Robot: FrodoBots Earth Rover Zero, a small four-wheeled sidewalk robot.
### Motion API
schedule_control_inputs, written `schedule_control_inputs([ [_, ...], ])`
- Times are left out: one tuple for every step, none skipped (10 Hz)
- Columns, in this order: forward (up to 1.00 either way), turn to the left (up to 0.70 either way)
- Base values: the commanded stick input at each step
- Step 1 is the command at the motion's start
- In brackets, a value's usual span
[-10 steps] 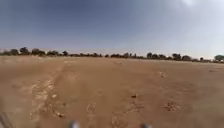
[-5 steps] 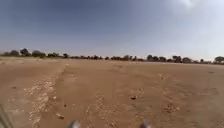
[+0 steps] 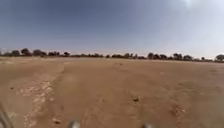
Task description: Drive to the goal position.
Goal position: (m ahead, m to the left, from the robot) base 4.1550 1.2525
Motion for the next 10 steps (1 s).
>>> schedule_control_inputs([
  [0.7, 0.0],
  [0.7, 0.0],
  [0.7, 0.0],
  [0.7, 0.0],
  [0.7, 0.0],
  [0.7, 0.0],
  [0.7, 0.0],
  [0.7, 0.0],
  [0.7, 0.0],
  [0.7, 0.0],
])
